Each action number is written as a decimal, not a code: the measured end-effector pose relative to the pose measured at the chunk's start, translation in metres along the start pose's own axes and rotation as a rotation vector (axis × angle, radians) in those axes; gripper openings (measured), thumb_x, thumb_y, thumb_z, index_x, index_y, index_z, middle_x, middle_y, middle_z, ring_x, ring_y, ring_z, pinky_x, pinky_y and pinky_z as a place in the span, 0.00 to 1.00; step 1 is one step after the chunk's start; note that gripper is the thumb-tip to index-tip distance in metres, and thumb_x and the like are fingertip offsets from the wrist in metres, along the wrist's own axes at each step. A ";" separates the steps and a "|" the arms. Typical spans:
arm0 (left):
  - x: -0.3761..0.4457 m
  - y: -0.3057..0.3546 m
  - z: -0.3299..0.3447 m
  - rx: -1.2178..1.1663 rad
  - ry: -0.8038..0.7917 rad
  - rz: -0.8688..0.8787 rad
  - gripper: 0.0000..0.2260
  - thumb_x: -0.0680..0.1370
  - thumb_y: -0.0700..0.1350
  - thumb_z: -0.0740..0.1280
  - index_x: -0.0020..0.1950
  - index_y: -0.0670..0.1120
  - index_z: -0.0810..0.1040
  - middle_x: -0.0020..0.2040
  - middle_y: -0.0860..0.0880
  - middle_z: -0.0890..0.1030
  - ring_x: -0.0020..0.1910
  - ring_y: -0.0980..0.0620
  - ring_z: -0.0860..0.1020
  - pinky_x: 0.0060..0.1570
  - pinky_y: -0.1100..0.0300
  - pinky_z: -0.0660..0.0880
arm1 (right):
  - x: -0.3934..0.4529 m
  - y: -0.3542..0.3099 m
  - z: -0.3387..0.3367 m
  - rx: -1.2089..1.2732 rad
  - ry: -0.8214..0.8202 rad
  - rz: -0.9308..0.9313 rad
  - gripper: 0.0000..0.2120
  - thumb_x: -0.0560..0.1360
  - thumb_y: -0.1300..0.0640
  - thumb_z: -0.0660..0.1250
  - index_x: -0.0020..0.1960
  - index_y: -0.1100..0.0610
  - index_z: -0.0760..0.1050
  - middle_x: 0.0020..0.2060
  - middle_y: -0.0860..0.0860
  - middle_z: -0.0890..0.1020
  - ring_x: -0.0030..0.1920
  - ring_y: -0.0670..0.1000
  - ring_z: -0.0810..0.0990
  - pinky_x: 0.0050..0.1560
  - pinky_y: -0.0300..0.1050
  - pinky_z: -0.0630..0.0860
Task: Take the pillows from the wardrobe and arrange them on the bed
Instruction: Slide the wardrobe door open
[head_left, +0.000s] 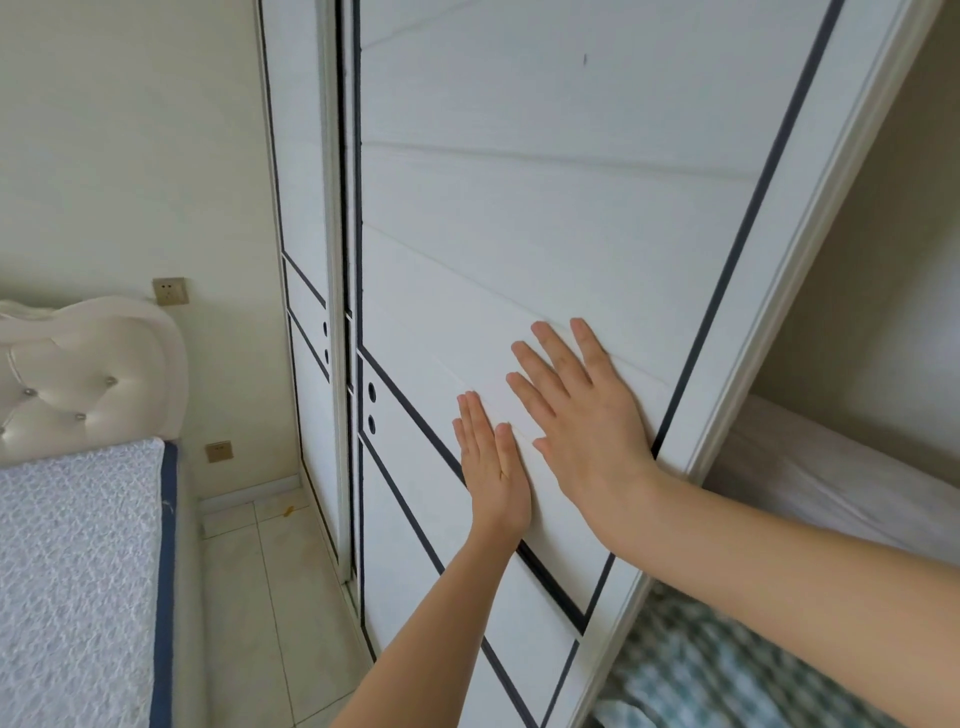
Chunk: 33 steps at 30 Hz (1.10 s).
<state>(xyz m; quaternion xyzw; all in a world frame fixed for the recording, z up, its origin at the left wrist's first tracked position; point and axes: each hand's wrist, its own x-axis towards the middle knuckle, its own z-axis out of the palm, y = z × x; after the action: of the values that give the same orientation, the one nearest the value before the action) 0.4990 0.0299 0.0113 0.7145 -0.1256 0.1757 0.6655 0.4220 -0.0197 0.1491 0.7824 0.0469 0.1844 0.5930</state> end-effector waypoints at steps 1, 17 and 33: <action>0.008 -0.005 -0.002 -0.005 0.007 0.002 0.23 0.86 0.52 0.43 0.79 0.54 0.39 0.78 0.62 0.39 0.73 0.72 0.33 0.77 0.59 0.36 | 0.008 -0.002 0.000 0.000 0.000 0.001 0.34 0.80 0.39 0.38 0.76 0.59 0.30 0.76 0.60 0.34 0.73 0.67 0.31 0.64 0.71 0.28; 0.122 -0.060 -0.046 0.005 -0.030 -0.025 0.25 0.85 0.53 0.44 0.81 0.50 0.41 0.80 0.57 0.39 0.78 0.60 0.35 0.72 0.68 0.34 | 0.133 -0.034 -0.006 0.040 -0.010 0.030 0.34 0.80 0.41 0.39 0.76 0.59 0.31 0.76 0.60 0.34 0.73 0.68 0.30 0.65 0.71 0.26; 0.152 -0.081 -0.063 0.019 -0.066 0.021 0.26 0.84 0.52 0.45 0.81 0.48 0.43 0.81 0.55 0.41 0.79 0.58 0.37 0.74 0.64 0.36 | 0.166 -0.043 -0.007 0.115 -0.025 0.047 0.33 0.80 0.42 0.39 0.77 0.59 0.32 0.76 0.60 0.33 0.73 0.67 0.31 0.67 0.70 0.27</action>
<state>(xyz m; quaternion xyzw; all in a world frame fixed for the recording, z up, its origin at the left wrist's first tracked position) 0.6653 0.1081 0.0051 0.7248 -0.1536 0.1602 0.6522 0.5792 0.0479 0.1489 0.8183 0.0315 0.1856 0.5432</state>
